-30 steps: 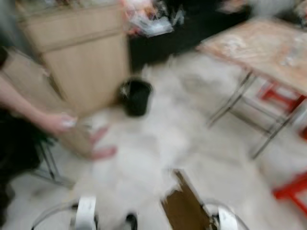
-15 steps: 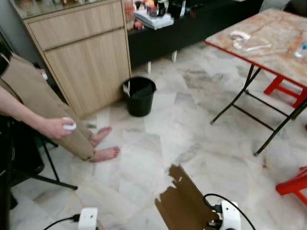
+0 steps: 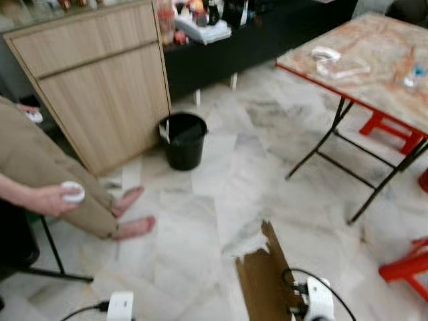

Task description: Picking trash to rubbish bin

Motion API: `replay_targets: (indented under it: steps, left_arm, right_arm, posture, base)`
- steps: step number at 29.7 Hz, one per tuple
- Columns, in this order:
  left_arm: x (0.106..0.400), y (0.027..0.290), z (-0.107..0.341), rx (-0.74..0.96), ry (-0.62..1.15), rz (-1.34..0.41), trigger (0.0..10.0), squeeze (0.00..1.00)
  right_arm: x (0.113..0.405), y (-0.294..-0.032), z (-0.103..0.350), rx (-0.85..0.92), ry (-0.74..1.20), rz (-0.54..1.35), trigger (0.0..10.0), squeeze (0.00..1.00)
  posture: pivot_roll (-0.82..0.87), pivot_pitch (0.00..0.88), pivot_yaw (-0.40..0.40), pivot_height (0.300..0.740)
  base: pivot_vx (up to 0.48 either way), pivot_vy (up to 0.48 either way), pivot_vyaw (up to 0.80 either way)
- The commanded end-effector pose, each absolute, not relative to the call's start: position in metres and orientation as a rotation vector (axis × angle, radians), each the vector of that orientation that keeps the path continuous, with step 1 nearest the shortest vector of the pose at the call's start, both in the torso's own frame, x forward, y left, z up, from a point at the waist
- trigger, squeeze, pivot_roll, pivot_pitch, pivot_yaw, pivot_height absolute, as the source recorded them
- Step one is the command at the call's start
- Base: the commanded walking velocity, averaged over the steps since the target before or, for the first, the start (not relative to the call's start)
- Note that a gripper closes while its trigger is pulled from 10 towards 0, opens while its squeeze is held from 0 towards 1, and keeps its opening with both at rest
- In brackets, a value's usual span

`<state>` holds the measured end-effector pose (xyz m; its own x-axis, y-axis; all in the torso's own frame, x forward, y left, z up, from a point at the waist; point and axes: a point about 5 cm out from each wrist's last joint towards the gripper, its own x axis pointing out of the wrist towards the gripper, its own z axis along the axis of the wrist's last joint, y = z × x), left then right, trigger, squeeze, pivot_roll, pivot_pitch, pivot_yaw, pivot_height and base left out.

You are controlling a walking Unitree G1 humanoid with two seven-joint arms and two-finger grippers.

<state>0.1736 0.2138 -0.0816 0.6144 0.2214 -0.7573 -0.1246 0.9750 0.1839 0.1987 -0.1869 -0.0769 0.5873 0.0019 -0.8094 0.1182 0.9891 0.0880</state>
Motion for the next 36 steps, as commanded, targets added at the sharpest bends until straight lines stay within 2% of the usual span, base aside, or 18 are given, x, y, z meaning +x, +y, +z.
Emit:
replay_targets:
  steps: [1,5,26,36]
  left_arm:
    - [0.168,0.211,-0.085,0.107,0.907,0.199,10.0,0.0]
    - [0.168,0.212,-0.085,0.109,0.907,0.197,10.0,0.0]
    - [0.165,0.213,-0.086,0.105,0.914,0.209,10.0,0.0]
    - [0.165,0.214,-0.086,0.104,0.913,0.213,10.0,0.0]
  right_arm:
    - [0.195,-0.196,-0.077,0.156,0.935,-0.102,10.0,0.0]
    - [0.198,-0.194,-0.076,0.153,0.921,-0.095,10.0,0.0]
    - [0.188,-0.195,-0.081,0.149,0.936,-0.101,10.0,0.0]
    - [0.189,-0.197,-0.08,0.224,0.929,-0.145,10.0,0.0]
  posture:
    - [0.07,0.181,-0.034,0.74]
    - [0.07,0.183,-0.034,0.74]
    - [0.08,0.201,-0.034,0.74]
    - [0.08,0.206,-0.032,0.74]
  base:
    - [0.334,0.0,-0.53]
    - [0.336,0.0,-0.73]
    - [0.337,0.0,0.0]
    - [0.352,0.0,0.0]
